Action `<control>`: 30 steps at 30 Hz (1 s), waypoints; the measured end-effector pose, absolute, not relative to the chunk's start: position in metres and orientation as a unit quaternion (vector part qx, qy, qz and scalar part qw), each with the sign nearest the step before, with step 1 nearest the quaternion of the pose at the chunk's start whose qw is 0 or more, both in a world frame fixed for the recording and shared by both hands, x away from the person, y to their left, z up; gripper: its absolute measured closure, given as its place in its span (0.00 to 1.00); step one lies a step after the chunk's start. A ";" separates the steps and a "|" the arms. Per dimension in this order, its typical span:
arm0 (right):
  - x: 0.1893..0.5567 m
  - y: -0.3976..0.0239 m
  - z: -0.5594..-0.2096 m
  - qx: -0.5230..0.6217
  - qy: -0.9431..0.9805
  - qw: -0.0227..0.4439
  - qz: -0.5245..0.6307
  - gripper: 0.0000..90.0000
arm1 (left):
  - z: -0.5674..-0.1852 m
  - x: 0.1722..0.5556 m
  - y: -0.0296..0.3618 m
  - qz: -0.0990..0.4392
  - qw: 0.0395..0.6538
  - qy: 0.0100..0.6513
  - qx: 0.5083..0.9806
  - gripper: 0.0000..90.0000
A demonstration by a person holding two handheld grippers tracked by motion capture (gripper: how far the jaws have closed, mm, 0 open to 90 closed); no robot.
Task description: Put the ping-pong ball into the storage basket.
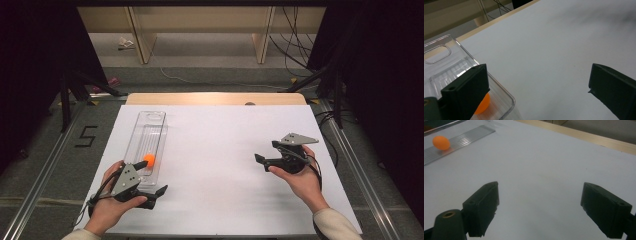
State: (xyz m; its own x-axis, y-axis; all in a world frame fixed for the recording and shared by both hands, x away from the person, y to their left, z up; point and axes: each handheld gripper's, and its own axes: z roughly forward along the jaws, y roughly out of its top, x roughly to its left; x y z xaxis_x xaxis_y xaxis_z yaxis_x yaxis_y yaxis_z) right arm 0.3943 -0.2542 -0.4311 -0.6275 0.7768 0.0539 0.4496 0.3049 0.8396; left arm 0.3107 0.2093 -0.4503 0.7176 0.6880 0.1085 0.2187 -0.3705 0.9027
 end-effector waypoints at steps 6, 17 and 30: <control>0.384 -0.265 -0.434 0.396 0.784 0.184 0.442 0.18 | -0.450 0.311 0.209 0.243 0.482 0.287 0.791 0.03; 0.370 -0.277 -0.441 0.402 0.784 0.182 0.438 0.18 | -0.450 0.311 0.210 0.243 0.482 0.288 0.791 0.03; 0.366 -0.282 -0.444 0.400 0.779 0.181 0.447 0.18 | -0.451 0.311 0.210 0.242 0.483 0.287 0.791 0.03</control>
State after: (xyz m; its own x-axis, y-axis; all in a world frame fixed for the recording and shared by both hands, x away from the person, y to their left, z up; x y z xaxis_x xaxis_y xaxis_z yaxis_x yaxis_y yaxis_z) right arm 0.3662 -0.2822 -0.4444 -0.6144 0.7853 0.0759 0.4616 0.2798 0.8418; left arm 0.3110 0.2097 -0.4508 0.7183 0.6877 0.1050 0.2215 -0.3692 0.9026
